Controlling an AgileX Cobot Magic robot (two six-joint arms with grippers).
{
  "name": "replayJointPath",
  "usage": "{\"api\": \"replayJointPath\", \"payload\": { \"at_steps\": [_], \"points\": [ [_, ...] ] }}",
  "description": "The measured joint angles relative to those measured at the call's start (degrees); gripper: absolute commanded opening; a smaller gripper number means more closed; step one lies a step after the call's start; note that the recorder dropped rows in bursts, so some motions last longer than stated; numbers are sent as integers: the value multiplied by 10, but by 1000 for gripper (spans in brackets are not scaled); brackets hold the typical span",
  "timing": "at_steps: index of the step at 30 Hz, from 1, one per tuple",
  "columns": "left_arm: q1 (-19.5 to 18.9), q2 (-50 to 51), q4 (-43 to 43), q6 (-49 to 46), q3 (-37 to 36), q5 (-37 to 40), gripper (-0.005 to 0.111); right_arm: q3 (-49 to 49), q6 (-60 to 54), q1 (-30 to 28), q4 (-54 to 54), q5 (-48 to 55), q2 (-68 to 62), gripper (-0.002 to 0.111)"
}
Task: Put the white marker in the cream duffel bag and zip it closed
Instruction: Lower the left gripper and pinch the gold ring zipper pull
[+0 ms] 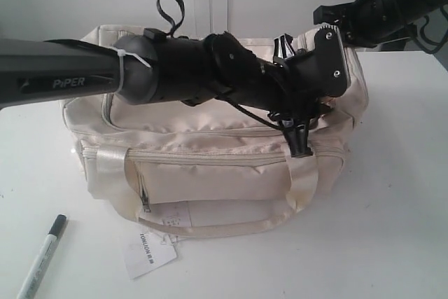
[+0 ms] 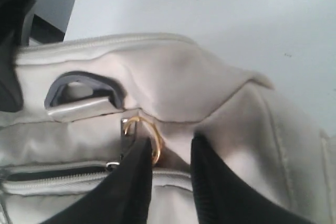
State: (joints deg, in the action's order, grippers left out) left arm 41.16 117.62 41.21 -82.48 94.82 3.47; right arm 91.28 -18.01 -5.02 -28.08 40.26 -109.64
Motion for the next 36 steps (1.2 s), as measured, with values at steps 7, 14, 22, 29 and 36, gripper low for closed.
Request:
{"api": "replayJointPath", "payload": {
  "at_steps": [7,14,22,29,36],
  "points": [
    [-8,-48,0,39,0,51,28,0,0,0,0,0,0,0],
    [-32,-56,-15,112,0,110,9,0,0,0,0,0,0,0],
    [-32,-45,-18,143,0,101,7,0,12,0,0,0,0,0],
    [-32,-28,-18,146,0,67,40,0,15,0,-1,13,0,0],
    [-31,-27,-17,80,0,75,45,0,15,0,-2,56,1,0]
  ]
}}
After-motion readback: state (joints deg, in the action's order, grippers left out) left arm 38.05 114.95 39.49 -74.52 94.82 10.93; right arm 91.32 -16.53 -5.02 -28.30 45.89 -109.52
